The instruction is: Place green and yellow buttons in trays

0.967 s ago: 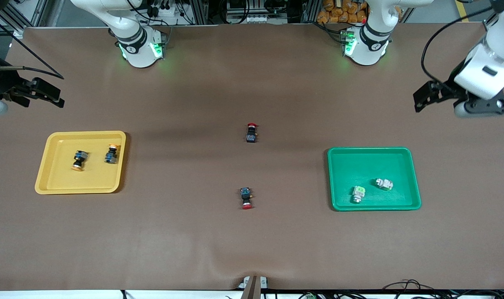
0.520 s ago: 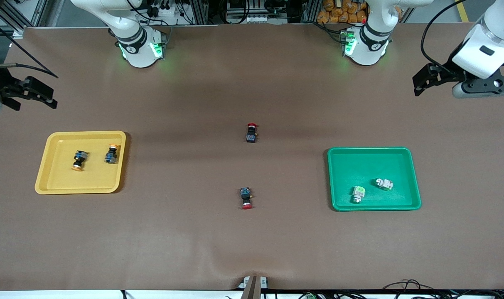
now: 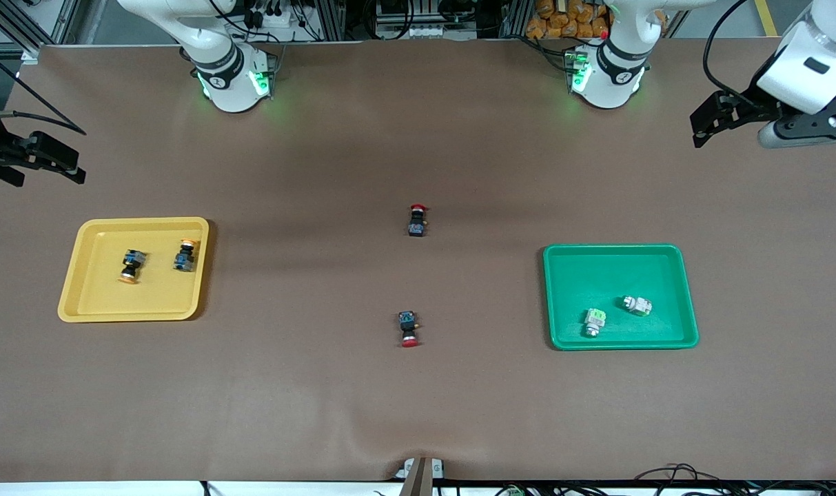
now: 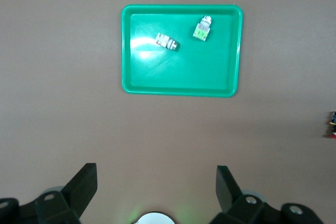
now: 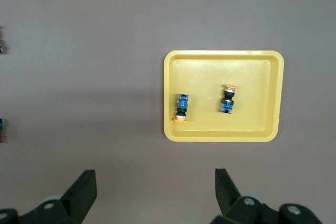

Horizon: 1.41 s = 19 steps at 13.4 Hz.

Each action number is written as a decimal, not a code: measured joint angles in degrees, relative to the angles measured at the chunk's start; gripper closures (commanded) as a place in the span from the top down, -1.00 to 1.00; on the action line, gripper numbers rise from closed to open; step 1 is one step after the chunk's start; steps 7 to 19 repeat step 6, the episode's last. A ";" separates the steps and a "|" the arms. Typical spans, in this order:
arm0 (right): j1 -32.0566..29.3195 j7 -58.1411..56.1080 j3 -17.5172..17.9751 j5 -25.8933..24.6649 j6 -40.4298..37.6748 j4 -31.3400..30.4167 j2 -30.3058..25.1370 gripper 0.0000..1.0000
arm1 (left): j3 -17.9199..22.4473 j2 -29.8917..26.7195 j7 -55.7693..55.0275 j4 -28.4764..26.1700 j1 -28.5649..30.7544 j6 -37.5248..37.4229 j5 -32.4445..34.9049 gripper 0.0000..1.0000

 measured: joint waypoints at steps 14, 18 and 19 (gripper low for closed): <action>0.01 -0.04 0.11 -0.26 -0.19 0.10 0.00 1.00 | -0.57 1.87 0.02 2.39 -0.11 -0.71 0.00 1.00; 0.01 -0.04 0.11 -0.26 -0.19 0.10 0.00 1.00 | -0.57 1.87 0.02 2.39 -0.11 -0.71 0.00 1.00; 0.01 -0.04 0.11 -0.26 -0.19 0.10 0.00 1.00 | -0.57 1.87 0.02 2.39 -0.11 -0.71 0.00 1.00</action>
